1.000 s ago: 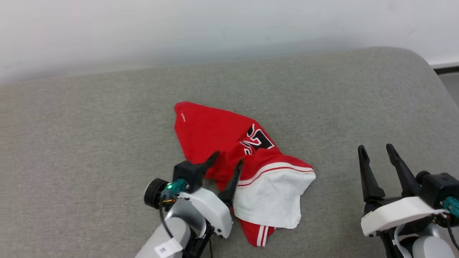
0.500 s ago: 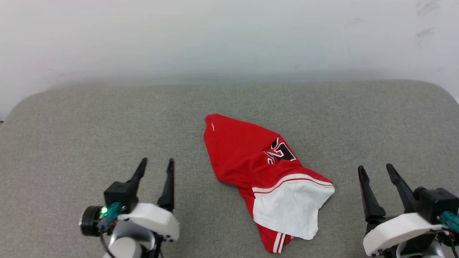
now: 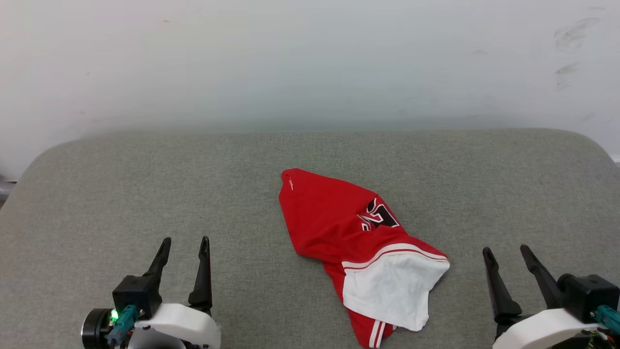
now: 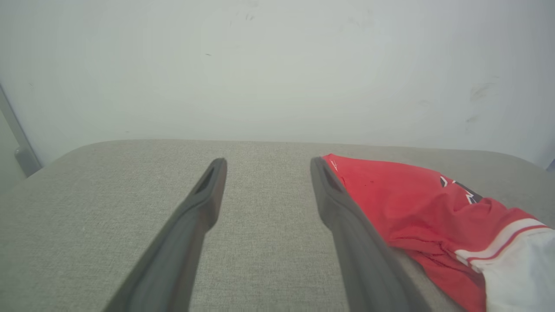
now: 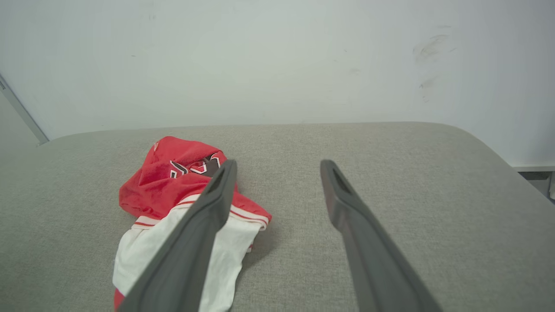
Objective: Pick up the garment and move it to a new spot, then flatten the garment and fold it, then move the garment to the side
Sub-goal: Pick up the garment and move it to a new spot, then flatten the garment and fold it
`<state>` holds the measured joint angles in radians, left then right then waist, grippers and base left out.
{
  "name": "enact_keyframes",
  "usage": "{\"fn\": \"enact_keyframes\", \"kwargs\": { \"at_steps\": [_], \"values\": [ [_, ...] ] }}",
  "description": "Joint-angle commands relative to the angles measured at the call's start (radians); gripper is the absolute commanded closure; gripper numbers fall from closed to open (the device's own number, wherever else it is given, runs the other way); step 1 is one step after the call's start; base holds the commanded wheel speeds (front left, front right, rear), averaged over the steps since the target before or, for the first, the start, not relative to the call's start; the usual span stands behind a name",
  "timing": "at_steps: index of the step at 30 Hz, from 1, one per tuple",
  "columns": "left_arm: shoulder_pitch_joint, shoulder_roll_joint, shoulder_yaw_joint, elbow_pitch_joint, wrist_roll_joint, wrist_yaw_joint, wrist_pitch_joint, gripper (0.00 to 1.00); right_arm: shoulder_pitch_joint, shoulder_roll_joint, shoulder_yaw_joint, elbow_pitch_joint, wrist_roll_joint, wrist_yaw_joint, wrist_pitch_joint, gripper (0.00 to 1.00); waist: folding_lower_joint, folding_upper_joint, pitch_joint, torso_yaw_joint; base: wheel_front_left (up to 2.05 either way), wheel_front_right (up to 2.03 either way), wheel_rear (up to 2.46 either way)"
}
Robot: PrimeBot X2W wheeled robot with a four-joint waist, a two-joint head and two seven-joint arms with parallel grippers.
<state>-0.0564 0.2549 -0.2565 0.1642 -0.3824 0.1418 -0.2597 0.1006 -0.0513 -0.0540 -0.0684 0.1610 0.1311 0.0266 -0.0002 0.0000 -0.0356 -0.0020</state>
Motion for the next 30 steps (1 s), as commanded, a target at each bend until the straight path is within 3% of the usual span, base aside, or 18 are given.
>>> {"fn": "enact_keyframes", "kwargs": {
  "at_steps": [1, 18, 25, 30],
  "values": [
    [0.021, 0.004, -0.003, -0.008, 0.002, 0.008, -0.004, 0.0, 0.013, 0.002, 0.001, -0.01, 0.009, -0.001, 0.003, 0.0, 0.0002, 0.0, -0.004, -0.002, 0.0, 0.0, 0.0],
    [0.014, 0.008, -0.006, 0.004, -0.017, 0.015, 0.006, 0.0, 0.03, 0.002, -0.037, -0.03, 0.024, -0.001, 0.034, 0.0, 0.0002, 0.0, -0.013, 0.005, 0.0, 0.0, 0.0],
    [-0.008, 0.0, -0.006, -0.016, -0.018, 0.015, 0.001, 0.0, 0.05, 0.0, -0.082, 0.033, 0.025, -0.001, 0.315, 0.0, 0.0002, 0.0, 0.017, 0.044, 0.0, 0.0, 0.0],
    [-0.021, -0.014, -0.012, -0.03, -0.02, 0.014, 0.0, 0.0, 0.044, -0.038, -0.04, 0.029, 0.072, -0.001, 0.489, 0.0, 0.0002, 0.0, 0.059, 0.085, 0.0, 0.0, 0.0]
  ]
}}
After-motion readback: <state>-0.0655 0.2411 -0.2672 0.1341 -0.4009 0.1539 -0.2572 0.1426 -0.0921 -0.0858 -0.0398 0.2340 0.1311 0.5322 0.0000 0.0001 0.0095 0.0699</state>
